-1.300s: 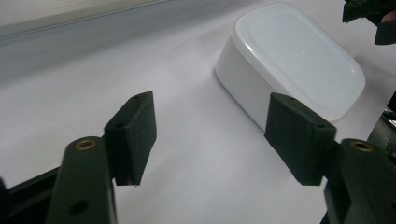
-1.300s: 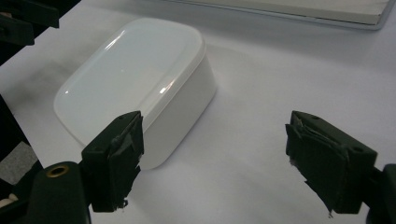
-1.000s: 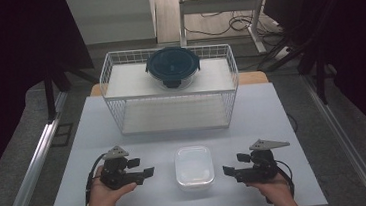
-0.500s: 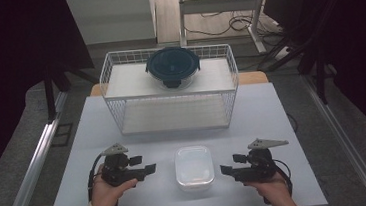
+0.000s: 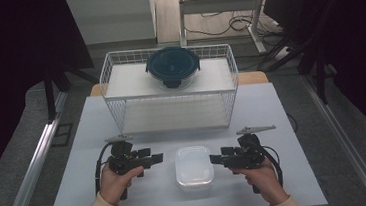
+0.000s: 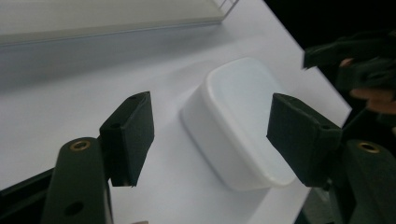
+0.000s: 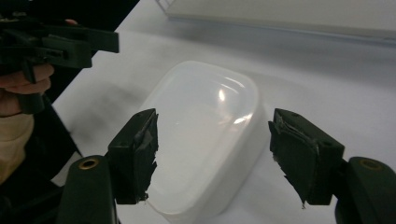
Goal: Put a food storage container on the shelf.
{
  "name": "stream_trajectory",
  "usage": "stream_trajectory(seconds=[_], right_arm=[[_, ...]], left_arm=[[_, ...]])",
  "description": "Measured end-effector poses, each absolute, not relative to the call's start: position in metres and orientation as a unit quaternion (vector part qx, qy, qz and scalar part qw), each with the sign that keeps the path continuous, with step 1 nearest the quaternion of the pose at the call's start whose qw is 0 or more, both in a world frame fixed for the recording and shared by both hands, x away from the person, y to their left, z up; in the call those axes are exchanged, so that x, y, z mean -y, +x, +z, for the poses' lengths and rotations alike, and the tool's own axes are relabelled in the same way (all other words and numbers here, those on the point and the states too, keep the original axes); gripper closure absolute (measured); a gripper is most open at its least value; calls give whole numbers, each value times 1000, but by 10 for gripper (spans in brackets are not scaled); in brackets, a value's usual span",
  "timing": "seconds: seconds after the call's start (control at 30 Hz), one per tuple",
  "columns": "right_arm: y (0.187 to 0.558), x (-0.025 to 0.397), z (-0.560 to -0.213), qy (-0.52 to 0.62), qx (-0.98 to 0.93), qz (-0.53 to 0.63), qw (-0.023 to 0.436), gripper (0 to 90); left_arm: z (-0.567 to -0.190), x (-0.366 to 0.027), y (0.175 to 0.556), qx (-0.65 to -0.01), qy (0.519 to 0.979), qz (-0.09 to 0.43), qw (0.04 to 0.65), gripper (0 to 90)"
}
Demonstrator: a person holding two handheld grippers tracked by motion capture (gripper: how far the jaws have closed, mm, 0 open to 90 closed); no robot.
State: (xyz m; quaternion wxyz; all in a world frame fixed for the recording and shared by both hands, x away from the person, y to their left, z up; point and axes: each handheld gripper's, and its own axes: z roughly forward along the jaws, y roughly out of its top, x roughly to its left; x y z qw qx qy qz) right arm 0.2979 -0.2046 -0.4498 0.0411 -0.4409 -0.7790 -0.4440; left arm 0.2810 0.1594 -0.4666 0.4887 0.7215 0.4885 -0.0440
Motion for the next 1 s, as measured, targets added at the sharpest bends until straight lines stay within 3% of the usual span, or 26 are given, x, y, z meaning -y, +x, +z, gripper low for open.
stream_trajectory(seconds=[0.37, 0.57, 0.7, 0.8, 1.0], right_arm=[[301, 198, -468, -446, 781, -433, 58, 367], [298, 199, -475, -445, 786, -424, 61, 378], [298, 199, -477, -449, 782, -428, 64, 393], [298, 199, -479, -450, 779, -431, 68, 410], [298, 199, -483, -454, 776, -431, 73, 435]], left_arm=[[-480, -146, 281, -503, 704, -91, 493, 344], [-488, -134, 279, -496, 720, -93, 476, 353], [-491, -130, 279, -497, 721, -98, 473, 375], [-499, -129, 281, -505, 707, -136, 476, 402], [-505, -124, 283, -504, 713, -136, 468, 443]])
